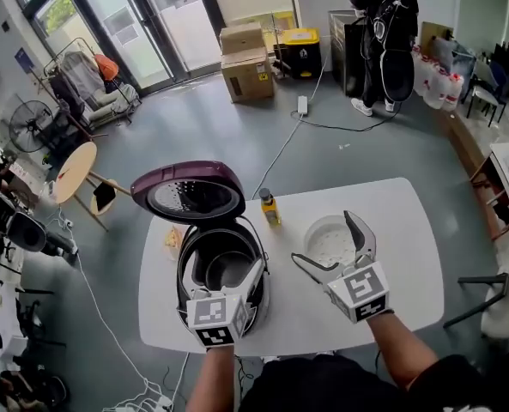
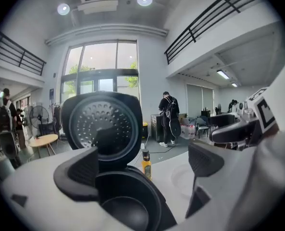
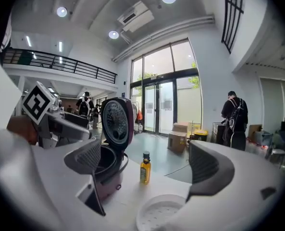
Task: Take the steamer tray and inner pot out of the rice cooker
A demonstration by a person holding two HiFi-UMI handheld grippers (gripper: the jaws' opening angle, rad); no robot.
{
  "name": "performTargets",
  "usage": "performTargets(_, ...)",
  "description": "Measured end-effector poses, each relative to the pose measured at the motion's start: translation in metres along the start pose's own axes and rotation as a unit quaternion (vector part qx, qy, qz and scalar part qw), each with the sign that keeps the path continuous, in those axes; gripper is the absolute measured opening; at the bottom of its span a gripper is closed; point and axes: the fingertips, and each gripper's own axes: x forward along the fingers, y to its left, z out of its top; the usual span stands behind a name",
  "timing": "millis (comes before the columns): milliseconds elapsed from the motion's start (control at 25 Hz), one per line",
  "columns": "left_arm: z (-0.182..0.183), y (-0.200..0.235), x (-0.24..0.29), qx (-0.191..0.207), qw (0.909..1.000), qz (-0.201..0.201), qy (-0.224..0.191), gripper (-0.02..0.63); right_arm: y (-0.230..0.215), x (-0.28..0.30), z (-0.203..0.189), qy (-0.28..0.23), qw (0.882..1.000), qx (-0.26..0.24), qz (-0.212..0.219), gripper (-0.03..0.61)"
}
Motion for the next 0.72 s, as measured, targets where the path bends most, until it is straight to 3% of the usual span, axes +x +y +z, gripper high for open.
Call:
performTargets(120,-0.010,0.034,-0.011,-0.070,0.9973,-0.018,0.012,0.583,0.024,0.015,-0.007,0.020,1.000,0.001,0.018,0.548)
performTargets(240,-0.021,0.063,-0.024,-0.110,0.9931,-0.030,0.027,0.567,0.047,0.025,-0.005,0.027,0.999,0.022,0.040,0.548)
performTargets(400,-0.036,0.094,-0.042,-0.149,0.9860,-0.056,0.049,0.557,0.077,0.039,-0.003,0.029,0.990,0.113,0.082,0.548)
performTargets(520,-0.049,0.109,-0.052,-0.197,0.9734,-0.096,0.066,0.557,0.097,0.046,-0.011,0.046,0.969,0.208,0.125,0.548)
performTargets(720,-0.070,0.138,-0.061,-0.296,0.9390,-0.157,0.079,0.568,0.125,0.059,-0.023,0.068,0.921,0.344,0.167,0.546)
